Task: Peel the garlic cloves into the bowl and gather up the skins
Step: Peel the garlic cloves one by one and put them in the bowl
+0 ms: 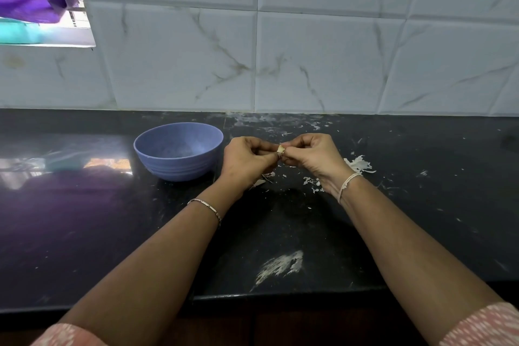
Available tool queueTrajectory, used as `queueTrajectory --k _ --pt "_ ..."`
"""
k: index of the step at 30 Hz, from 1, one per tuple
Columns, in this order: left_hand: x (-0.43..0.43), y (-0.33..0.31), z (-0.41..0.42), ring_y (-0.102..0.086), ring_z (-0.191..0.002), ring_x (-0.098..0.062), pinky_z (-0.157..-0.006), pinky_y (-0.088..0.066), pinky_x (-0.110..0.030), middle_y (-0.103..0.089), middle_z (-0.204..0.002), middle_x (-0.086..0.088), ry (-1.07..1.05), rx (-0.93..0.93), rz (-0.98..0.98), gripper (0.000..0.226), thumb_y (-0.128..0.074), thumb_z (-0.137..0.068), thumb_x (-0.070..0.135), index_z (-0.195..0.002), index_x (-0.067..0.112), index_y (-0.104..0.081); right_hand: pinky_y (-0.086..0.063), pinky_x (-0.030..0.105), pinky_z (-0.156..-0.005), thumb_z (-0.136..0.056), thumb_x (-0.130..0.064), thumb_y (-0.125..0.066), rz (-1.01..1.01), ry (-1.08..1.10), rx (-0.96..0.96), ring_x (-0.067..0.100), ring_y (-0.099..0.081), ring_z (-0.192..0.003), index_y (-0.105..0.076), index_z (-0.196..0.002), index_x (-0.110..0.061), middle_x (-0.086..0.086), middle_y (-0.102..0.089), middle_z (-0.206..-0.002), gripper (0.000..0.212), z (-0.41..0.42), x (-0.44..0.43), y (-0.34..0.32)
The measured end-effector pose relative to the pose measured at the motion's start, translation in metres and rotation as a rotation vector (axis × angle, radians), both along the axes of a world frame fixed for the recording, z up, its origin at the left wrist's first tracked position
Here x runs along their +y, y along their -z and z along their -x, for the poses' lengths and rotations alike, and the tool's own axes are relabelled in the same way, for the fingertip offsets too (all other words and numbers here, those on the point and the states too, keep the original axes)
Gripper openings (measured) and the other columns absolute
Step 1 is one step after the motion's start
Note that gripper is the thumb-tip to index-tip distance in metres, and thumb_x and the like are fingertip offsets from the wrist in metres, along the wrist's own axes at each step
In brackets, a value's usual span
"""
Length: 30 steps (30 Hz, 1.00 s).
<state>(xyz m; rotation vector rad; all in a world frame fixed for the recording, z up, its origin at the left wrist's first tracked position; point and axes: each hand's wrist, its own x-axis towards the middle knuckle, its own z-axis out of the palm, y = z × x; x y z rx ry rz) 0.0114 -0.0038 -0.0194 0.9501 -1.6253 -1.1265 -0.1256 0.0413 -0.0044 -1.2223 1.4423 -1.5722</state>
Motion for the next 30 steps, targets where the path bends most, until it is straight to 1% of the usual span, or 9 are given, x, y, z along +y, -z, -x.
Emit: queueTrajectory --k 2,6,10,12,15,18,20,25,30 --pt "0.0005 -0.0011 -0.0001 -0.068 -0.071 -0.025 -0.071 -0.059 -0.035 -0.074 -0.081 -0.018 0.005 0.023 -0.026 0.010 -0.074 -0.084 0.004 -0.094 0.004 -0.074 -0.060 0.024 -0.069 -0.077 0.006 -0.075 -0.004 -0.016 -0.019 0.017 -0.067 -0.070 -0.069 -0.072 -0.002 0.010 -0.071 -0.081 0.011 0.0004 -0.0002 -0.0005" --pt "-0.0001 0.0000 -0.0001 -0.068 -0.075 -0.028 -0.075 -0.060 -0.041 -0.073 -0.087 -0.020 0.034 0.042 -0.031 0.010 -0.072 -0.085 0.004 -0.095 0.005 -0.074 -0.056 0.017 -0.058 -0.077 0.005 -0.075 -0.006 -0.012 -0.025 0.012 -0.067 -0.063 -0.070 -0.075 -0.001 0.011 -0.070 -0.078 0.009 0.0017 -0.0005 -0.0006" --pt "-0.0036 0.0025 0.0007 -0.063 -0.069 -0.019 -0.071 -0.061 -0.040 -0.070 -0.080 -0.011 0.026 0.066 -0.021 0.013 -0.071 -0.087 0.006 -0.099 0.004 -0.075 -0.059 0.022 -0.067 -0.078 0.009 -0.073 0.003 -0.013 -0.066 0.016 -0.067 -0.066 -0.070 -0.077 0.000 0.011 -0.072 -0.079 0.009 0.0032 -0.0024 0.0005" --pt "-0.0045 0.0025 0.0012 -0.063 -0.070 -0.015 -0.068 -0.061 -0.036 -0.068 -0.082 -0.007 0.020 0.070 -0.015 0.015 -0.072 -0.087 0.010 -0.101 0.004 -0.075 -0.058 0.022 -0.065 -0.078 0.009 -0.073 0.017 -0.006 -0.064 0.017 -0.066 -0.066 -0.069 -0.077 0.000 0.013 -0.072 -0.082 0.010 0.0028 -0.0018 -0.0002" --pt "-0.0047 0.0025 0.0023 -0.064 -0.075 -0.014 -0.063 -0.061 -0.031 -0.067 -0.088 -0.005 0.008 0.032 0.017 0.017 -0.073 -0.087 0.016 -0.102 0.008 -0.075 -0.055 0.021 -0.060 -0.077 0.007 -0.074 0.064 0.041 0.042 0.015 -0.063 -0.061 -0.070 -0.080 0.001 0.009 -0.070 -0.072 0.008 0.0008 -0.0013 0.0002" --pt "-0.0054 0.0034 0.0034 -0.063 -0.074 -0.014 -0.065 -0.061 -0.031 -0.066 -0.082 -0.004 0.025 0.046 0.012 0.016 -0.071 -0.088 0.013 -0.103 0.007 -0.074 -0.055 0.032 -0.066 -0.072 0.001 -0.078 0.109 0.099 0.182 0.014 -0.063 -0.063 -0.071 -0.072 -0.009 0.003 -0.069 -0.067 0.012 -0.0011 -0.0030 0.0023" --pt "-0.0063 0.0040 0.0031 -0.063 -0.075 -0.014 -0.066 -0.061 -0.031 -0.067 -0.085 -0.008 0.038 0.062 -0.008 0.014 -0.069 -0.089 0.011 -0.102 0.007 -0.073 -0.056 0.038 -0.071 -0.070 -0.002 -0.080 0.123 0.125 0.221 0.018 -0.064 -0.068 -0.071 -0.069 -0.014 0.003 -0.070 -0.069 0.015 -0.0015 -0.0037 0.0025" --pt "-0.0061 0.0037 0.0026 -0.062 -0.078 -0.018 -0.063 -0.059 -0.028 -0.068 -0.096 -0.019 0.046 0.098 -0.034 0.012 -0.066 -0.092 0.008 -0.102 0.006 -0.071 -0.054 0.037 -0.070 -0.070 -0.001 -0.078 0.131 0.123 0.219 0.019 -0.060 -0.068 -0.071 -0.070 -0.014 0.007 -0.067 -0.068 0.015 -0.0010 -0.0038 0.0020" --pt "-0.0059 0.0040 0.0024 -0.063 -0.083 -0.014 -0.064 -0.059 -0.027 -0.067 -0.098 -0.015 0.099 0.093 -0.042 0.019 -0.065 -0.092 0.010 -0.109 0.005 -0.070 -0.055 0.035 -0.069 -0.071 -0.002 -0.079 0.171 0.145 0.323 0.014 -0.060 -0.066 -0.069 -0.070 -0.019 0.016 -0.072 -0.078 0.019 -0.0001 -0.0081 0.0034"
